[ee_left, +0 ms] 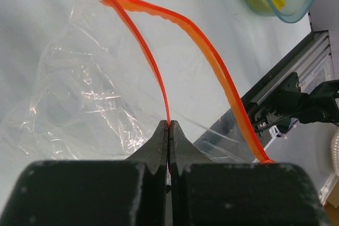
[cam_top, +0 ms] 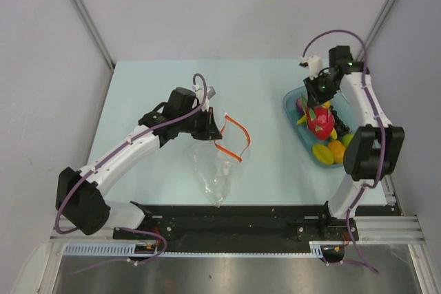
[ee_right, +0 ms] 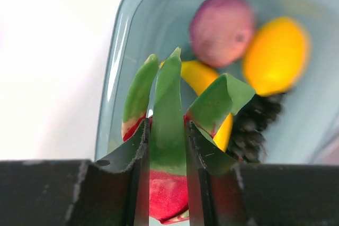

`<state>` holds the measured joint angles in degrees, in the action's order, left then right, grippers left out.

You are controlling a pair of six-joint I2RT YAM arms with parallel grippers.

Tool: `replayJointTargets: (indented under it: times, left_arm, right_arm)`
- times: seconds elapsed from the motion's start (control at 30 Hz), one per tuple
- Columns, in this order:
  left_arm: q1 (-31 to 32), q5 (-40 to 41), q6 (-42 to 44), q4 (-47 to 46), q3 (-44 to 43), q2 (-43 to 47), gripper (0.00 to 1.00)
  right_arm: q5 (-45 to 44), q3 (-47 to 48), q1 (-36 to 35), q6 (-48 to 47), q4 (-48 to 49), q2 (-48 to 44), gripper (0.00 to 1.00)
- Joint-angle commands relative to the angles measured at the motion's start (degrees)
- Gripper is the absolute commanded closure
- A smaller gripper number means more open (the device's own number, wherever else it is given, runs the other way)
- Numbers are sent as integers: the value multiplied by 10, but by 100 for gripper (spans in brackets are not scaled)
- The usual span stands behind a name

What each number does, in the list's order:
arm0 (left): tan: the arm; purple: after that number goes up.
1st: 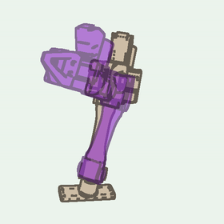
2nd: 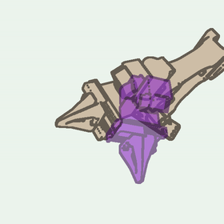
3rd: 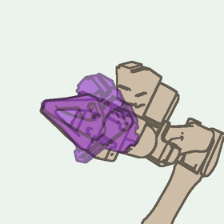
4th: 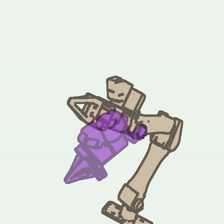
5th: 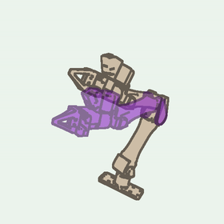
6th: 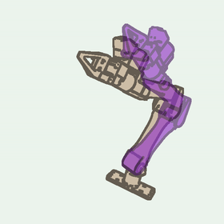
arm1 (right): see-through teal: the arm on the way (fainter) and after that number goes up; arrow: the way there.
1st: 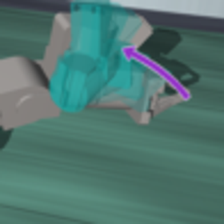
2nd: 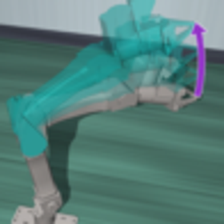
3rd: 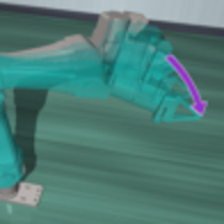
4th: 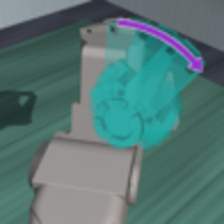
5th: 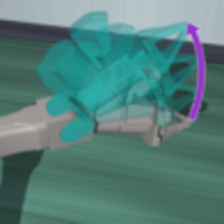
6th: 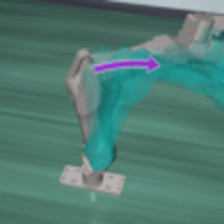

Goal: Place the food in the zip-top bag and seal the zipper
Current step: Pick up the fake fruit from the bin, then place the fake fruit in the zipper food storage bag.

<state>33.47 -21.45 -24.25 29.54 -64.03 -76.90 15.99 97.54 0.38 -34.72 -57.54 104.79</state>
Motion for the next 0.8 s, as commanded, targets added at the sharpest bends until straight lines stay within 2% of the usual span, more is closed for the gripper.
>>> replayJointTargets:
  times: [0.0, 0.1, 0.17, 0.2, 0.23, 0.27, 0.3, 0.33, 0.4, 0.43, 0.5, 0.67, 0.77]
  left_arm:
    - [-5, -17, -23, -33, 9, 33, 100]
    - [-17, -34, -38, -40, 12, 31, 100]
    - [-24, -44, -46, -43, 12, 27, 100]
    - [-27, -47, -47, -46, 12, 28, 100]
    - [-28, -52, -47, -49, 14, 31, 100]
    - [-31, -58, -47, -55, 15, 32, 100]
    - [-32, -61, -48, -60, 21, 34, 100]
    - [-33, -64, -48, -64, 23, 39, 100]
    - [-34, -65, -48, -72, 27, 44, 100]
    - [-34, -66, -49, -75, 29, 47, 100]
    - [-36, -70, -55, -89, 36, 57, 100]
    - [-39, -81, -78, -122, 50, 68, 100]
    - [-39, -84, -91, -138, 53, 71, 100]
  right_arm:
    - [89, -1, 36, 66, 40, -110, 100]
    - [166, -15, 52, 116, 87, -166, 100]
    - [225, -28, 56, 187, 147, -212, 100]
    - [243, -35, 56, 218, 208, -230, 100]
    - [276, -59, 52, 295, 246, -246, 100]
    - [284, -73, 45, 333, 288, -279, 100]
    - [289, -91, 38, 378, 372, -295, 100]
    - [296, -120, 18, 448, 414, -307, 100]
    - [272, -149, -11, 502, 514, -346, 100]
    - [239, -163, -51, 543, 541, -356, 100]
    - [211, -199, -83, 581, 607, -373, 100]
    - [95, -233, -211, 659, 622, -371, 100]
    - [39, -276, -252, 664, 627, -375, 100]
